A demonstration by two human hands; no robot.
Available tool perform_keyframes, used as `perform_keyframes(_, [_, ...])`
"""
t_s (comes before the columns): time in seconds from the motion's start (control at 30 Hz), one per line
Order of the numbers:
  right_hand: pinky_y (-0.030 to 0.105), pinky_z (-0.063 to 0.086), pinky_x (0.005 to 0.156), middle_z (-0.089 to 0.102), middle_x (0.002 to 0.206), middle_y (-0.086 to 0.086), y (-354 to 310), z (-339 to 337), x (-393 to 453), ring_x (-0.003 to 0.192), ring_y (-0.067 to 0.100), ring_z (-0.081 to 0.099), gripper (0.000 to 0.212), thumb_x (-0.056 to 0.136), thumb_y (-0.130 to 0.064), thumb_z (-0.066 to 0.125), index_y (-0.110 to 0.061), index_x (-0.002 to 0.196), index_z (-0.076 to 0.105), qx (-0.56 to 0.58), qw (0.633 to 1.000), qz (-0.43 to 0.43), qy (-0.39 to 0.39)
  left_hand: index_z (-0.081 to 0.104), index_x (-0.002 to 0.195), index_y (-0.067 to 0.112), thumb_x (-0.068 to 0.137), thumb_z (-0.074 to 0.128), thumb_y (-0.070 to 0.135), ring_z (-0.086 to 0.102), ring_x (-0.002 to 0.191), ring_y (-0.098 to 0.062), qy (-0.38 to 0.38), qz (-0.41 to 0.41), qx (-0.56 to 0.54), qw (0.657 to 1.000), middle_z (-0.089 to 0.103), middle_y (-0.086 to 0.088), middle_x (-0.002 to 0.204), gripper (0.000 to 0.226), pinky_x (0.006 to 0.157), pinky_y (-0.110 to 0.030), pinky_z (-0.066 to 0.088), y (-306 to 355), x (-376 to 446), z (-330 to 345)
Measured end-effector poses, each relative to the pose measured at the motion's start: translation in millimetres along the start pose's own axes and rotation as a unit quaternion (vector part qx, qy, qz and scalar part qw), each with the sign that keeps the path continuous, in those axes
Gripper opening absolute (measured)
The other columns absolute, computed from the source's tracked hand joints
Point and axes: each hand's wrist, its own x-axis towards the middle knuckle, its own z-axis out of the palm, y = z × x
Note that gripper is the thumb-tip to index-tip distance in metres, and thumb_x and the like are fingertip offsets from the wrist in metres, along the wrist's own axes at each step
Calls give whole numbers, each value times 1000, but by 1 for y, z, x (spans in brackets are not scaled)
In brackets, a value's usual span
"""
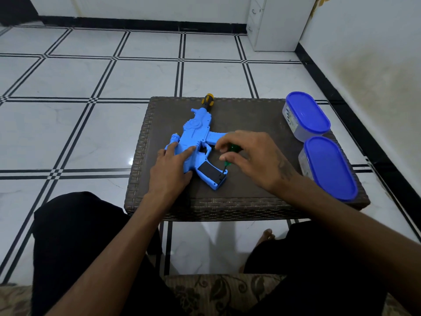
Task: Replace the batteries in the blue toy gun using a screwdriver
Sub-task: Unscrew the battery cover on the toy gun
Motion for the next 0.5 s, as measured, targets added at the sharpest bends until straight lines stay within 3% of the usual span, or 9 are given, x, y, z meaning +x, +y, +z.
perform_keyframes(0.17, [31,54,89,65,116,-2,-3,6,-2,106,5,62,26,83,5,65,-16,99,63,62,997,54,14,41,144,38,82,71,38,35,133,-33,-1,21,6,1000,30,-9,154,69,101,-45,39,-6,-2,0])
perform_keyframes(0.23, [19,53,88,56,121,0,-4,10,-3,105,2,58,23,84,5,66,-12,99,69,80,995,56,22,41,144,36,78,74,47,28,138,-32,-8,36,-2,999,30,-10,155,75,109,-44,31,-11,-1,-1])
perform_keyframes(0.3, [9,50,83,52,113,4,-7,12,-3,98,4,59,21,84,-1,71,-12,102,74,108,991,66,31,43,144,35,75,73,54,23,141,-30,-18,47,-17,999,29,-9,155,77,113,-44,25,-14,-1,-2])
perform_keyframes(0.5, [12,43,76,65,94,-2,-6,12,0,84,6,59,24,86,-15,71,-17,110,74,39,997,26,64,48,141,35,82,55,68,27,141,-29,4,26,-37,999,33,-9,154,68,112,-44,28,-7,-4,-2])
